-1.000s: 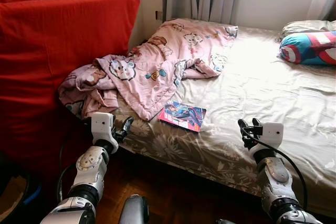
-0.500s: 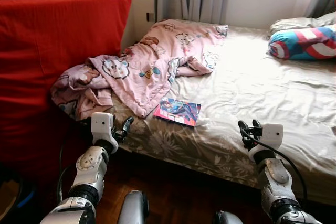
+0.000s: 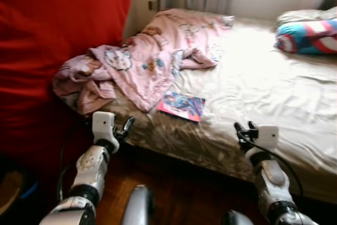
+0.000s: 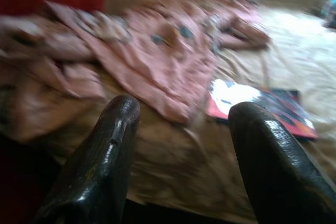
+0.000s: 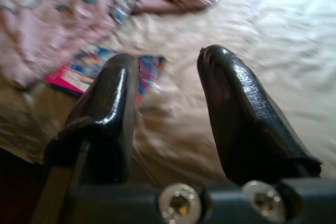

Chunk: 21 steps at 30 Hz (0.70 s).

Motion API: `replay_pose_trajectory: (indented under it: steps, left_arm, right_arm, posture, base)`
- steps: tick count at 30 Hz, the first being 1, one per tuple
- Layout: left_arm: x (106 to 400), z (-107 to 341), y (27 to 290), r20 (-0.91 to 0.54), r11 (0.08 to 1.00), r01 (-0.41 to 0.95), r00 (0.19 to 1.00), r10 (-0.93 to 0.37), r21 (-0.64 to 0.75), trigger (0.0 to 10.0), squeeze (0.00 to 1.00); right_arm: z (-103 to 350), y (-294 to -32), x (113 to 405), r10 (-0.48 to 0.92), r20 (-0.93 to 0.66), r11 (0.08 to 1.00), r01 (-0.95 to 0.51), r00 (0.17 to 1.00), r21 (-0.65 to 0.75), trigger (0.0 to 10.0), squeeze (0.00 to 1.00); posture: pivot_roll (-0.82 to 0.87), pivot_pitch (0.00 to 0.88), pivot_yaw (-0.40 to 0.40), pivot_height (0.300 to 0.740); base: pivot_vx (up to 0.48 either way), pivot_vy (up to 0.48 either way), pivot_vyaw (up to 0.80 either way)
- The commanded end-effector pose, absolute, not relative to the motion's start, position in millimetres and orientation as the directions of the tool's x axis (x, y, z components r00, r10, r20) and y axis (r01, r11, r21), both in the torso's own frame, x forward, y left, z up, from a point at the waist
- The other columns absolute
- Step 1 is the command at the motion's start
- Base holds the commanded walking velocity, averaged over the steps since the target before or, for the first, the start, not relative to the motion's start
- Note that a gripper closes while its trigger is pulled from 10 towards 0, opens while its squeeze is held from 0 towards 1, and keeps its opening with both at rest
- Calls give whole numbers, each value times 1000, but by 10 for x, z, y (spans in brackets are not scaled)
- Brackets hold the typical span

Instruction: Clean up the room

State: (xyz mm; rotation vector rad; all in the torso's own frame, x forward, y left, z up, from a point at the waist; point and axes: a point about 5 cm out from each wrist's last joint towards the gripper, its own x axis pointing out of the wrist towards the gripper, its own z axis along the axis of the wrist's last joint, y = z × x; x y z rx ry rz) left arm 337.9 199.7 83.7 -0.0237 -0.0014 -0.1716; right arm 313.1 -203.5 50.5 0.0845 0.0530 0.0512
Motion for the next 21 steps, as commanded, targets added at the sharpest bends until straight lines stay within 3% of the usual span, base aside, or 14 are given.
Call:
replay_pose_trajectory:
  steps: [1, 6, 12, 21]
  left_arm:
    - [3365, 792, 1953, -17, 983, 184, 983, -185, -26, 10000, 0]
    - [3365, 793, 1949, -15, 983, 184, 983, -184, -27, 10000, 0]
    - [3362, 789, 1947, -15, 982, 185, 982, -186, -30, 10000, 0]
    - [3350, 773, 1941, -17, 982, 186, 982, -186, -32, 10000, 0]
  right_arm:
    - [521, -2081, 3126, 47, -40, 996, -43, 998, 84, 10000, 0]
    - [530, -2079, 3129, 46, -35, 995, -43, 998, 85, 10000, 0]
    - [527, -2114, 3125, 16, -33, 993, -12, 999, 117, 10000, 0]
    - [513, -2146, 3117, 22, -48, 995, -17, 999, 98, 10000, 0]
  posture:
    - [44, 0, -10, 579]
    - [44, 0, -10, 579]
    - [43, 0, -9, 579]
    - [42, 0, -9, 579]
  base:
    - [0, 0, 550]
    - [0, 0, 535]
    - [0, 0, 0]
    - [268, 0, 0]
